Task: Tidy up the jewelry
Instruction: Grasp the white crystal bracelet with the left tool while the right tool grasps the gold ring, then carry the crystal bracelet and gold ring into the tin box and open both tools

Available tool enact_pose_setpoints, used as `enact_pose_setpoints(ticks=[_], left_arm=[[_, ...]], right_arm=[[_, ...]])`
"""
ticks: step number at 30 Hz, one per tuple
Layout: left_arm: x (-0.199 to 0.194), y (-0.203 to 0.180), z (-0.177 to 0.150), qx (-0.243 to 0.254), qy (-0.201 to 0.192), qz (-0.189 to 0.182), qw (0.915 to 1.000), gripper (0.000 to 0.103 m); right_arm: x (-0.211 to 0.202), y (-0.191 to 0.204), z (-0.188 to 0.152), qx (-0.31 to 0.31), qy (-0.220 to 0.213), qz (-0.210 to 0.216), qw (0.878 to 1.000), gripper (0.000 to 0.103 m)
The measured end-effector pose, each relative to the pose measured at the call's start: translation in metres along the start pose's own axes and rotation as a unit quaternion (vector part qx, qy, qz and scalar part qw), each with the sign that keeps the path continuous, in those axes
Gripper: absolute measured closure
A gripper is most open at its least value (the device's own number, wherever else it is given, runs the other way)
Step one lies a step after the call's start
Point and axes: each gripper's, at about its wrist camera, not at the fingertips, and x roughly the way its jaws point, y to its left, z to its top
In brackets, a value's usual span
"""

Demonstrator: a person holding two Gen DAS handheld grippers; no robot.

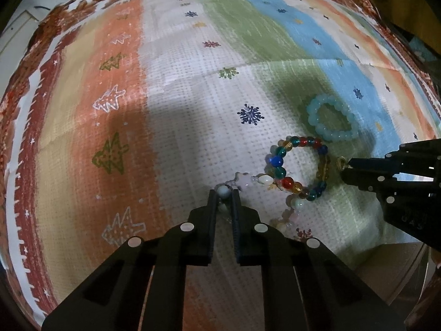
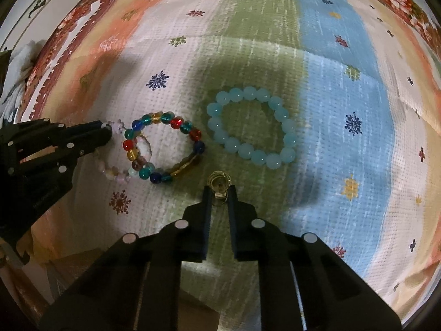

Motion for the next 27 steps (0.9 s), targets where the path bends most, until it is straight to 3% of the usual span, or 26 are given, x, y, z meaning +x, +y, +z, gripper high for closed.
enact_pose_setpoints(ticks=[27], left_arm=[[-0.065,-0.002,-0.006,-0.019,-0.072,-0.053,0.9958,0.093]], right_arm=[[-0.045,0.0,-0.014,0.006,-0.045,0.026,0.999,0.094]])
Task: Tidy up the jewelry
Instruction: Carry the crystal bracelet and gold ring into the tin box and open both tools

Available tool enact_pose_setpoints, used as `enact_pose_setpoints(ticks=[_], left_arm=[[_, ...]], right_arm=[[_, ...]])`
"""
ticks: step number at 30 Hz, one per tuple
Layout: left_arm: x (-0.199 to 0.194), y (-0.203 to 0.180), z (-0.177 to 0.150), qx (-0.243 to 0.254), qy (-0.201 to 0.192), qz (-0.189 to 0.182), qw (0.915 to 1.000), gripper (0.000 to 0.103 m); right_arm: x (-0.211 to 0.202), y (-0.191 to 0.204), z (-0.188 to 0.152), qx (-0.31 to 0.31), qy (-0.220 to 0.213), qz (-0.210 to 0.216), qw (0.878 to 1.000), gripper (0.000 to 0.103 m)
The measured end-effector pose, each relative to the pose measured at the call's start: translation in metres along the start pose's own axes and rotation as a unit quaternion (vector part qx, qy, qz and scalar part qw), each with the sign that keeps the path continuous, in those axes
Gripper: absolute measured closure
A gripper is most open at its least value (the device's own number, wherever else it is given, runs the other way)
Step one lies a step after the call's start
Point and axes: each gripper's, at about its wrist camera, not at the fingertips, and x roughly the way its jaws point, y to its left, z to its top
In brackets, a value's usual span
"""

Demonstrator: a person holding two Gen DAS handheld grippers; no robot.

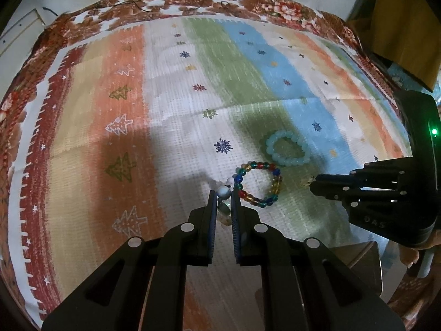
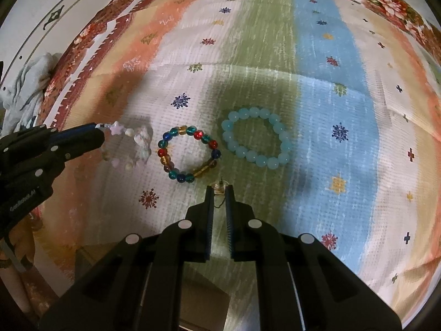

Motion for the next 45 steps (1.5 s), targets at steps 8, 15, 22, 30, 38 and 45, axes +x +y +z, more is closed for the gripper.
enact_pose_setpoints(ticks=[8,15,22,30,38,45], left_arm=[[-0.01,-0.001,-0.003,-0.003,-0.012,-0.001,0.9999,0.093],[-0.018,-0.007,-0.007,0.002,-0.02,-0.003,0.9998,0.093],[-0.03,-0.01,-0.008,0.0,-0.036,-0.005,0.9993,0.093],[-0.043,-0.016,-0.013,0.005,-0.048,-0.016,0.9987,0.093],[-0.053,-0.023,-0.017,0.014,-0.064,-0.018,0.9977,0.093],[-0.069,-0.028,-0.02,0.014,-0.084,-0.032,0.9959,0.093]], right_arm=[[-0.013,0.005,-0.007,-0.002,-0.015,0.009,1.0,0.093],[-0.021,0.007,-0.013,-0.006,-0.023,0.0,1.0,0.093],[-0.036,0.012,-0.019,-0.024,-0.046,-0.042,0.998,0.093],[-0.047,0.016,-0.025,-0.037,-0.061,-0.048,0.996,0.093],[-0.062,0.022,-0.033,-0.044,-0.081,-0.048,0.995,0.093],[-0.082,0.03,-0.045,-0.049,-0.106,-0.028,0.993,0.093]])
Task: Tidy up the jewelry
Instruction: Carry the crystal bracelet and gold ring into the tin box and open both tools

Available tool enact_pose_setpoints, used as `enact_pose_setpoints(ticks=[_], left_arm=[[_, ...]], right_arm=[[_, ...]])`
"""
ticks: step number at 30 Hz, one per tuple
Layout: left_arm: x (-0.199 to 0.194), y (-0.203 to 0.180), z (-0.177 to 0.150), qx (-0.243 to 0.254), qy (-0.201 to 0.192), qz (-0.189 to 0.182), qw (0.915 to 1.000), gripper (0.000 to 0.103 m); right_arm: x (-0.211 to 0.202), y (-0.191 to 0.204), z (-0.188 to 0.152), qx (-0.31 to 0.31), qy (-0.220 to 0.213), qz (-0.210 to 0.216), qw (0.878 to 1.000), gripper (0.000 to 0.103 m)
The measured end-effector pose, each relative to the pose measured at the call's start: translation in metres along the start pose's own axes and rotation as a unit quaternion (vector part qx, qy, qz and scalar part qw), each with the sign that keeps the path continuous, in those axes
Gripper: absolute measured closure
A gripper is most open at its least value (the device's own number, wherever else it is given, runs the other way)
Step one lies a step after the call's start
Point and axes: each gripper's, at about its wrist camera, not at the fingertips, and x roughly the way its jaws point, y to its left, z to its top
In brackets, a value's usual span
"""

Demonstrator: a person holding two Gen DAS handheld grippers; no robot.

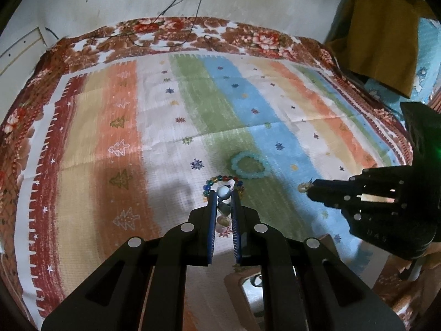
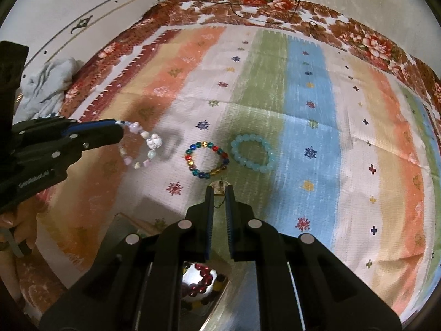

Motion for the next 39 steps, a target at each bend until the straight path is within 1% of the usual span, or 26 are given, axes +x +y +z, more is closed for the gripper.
enact_pose_setpoints(ticks=[9,22,27,31,39], left_arm=[[-0.019,-0.015,-0.009,0.007,-0.019,-0.021,0.9996,0.093],[-0.043,-0.041,-0.029,0.034,-0.037,-0.045,0.9977,0.093],[-0.044,-0.048,-0.038,0.043,-0.035,-0.055,0.997,0.093],[-0.048,-0.055,-0.048,0.05,-0.034,-0.061,0.9963,0.093],[-0.052,-0.058,-0.07,0.049,-0.029,-0.065,0.9963,0.093]], right_arm=[[-0.021,0.01,-0.012,-0.005,-0.016,0.021,1.0,0.093],[-0.032,0.018,-0.035,-0.01,-0.018,0.035,0.999,0.093],[-0.036,0.019,-0.044,-0.004,-0.019,0.036,0.999,0.093],[-0.037,0.02,-0.053,-0.003,-0.015,0.045,0.999,0.093],[-0.04,0.028,-0.071,-0.008,-0.012,0.055,0.998,0.093]])
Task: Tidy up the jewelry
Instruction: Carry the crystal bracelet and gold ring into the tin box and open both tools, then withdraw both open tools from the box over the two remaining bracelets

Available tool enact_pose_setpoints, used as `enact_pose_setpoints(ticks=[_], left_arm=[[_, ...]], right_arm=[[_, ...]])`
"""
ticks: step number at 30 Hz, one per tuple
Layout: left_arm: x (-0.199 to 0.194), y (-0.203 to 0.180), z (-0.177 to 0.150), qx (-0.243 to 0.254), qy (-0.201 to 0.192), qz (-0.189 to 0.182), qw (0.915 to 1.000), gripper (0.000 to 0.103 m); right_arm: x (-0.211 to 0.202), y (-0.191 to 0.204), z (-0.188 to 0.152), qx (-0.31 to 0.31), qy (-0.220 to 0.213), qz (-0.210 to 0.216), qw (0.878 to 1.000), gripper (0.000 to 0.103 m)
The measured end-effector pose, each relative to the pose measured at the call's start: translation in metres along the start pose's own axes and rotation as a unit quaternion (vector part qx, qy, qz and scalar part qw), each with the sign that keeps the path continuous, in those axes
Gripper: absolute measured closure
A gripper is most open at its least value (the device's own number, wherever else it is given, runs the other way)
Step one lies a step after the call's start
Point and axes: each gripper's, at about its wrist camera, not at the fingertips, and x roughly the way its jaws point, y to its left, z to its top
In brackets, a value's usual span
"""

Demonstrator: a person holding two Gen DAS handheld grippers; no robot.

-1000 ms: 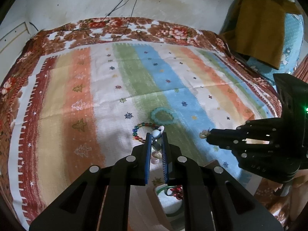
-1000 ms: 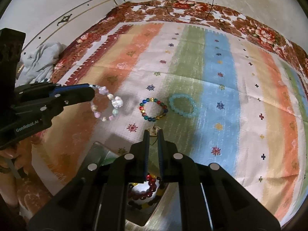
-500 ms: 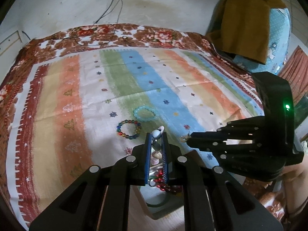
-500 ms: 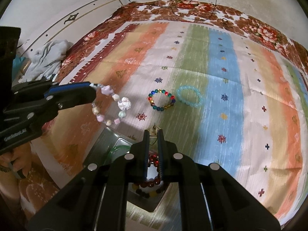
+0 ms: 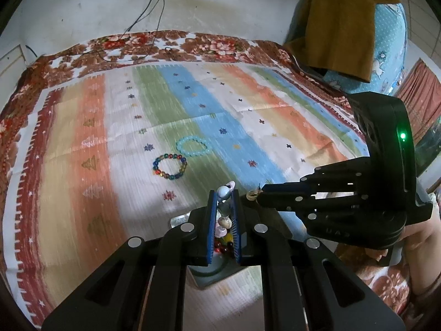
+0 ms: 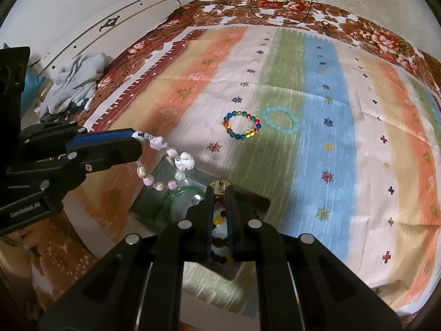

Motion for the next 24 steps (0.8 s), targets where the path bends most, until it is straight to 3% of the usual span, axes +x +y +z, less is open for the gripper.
enact_pose_setpoints(ticks=[10,11,13,14,16,18,21,24], left_arm=[[0.004,-0.004,-0.013,-0.002,0.012,0.002,0.9999,0.093],[0.005,-0.004,-0.013,-0.003,0.016,0.003,0.9999,0.093],[0.008,-0.002,-0.014,-0.006,0.021,0.01,0.9997,0.09],[0.009,-0.002,-0.013,-0.006,0.021,0.014,0.9997,0.087],[0.01,0.001,-0.013,-0.005,0.02,0.032,0.9993,0.075],[0.012,0.006,-0.012,-0.007,0.022,0.045,0.9987,0.074],[0.015,0.015,-0.01,-0.019,0.026,0.055,0.998,0.062],[0.019,0.018,-0.008,-0.021,0.029,0.072,0.9968,0.06]], right_arm=[[0.002,0.003,-0.013,0.003,0.008,0.005,1.0,0.091],[0.003,0.003,-0.014,0.005,0.011,0.006,1.0,0.087],[0.004,0.0,-0.013,0.011,0.012,-0.002,1.0,0.048],[0.004,-0.001,-0.013,0.014,0.011,-0.008,1.0,0.043],[0.003,-0.004,-0.012,0.018,0.007,-0.019,1.0,0.043],[0.004,-0.007,-0.011,0.023,0.007,-0.018,1.0,0.043],[0.006,-0.01,-0.009,0.028,0.01,-0.023,0.999,0.043],[0.007,-0.014,-0.006,0.033,0.01,-0.027,0.999,0.042]])
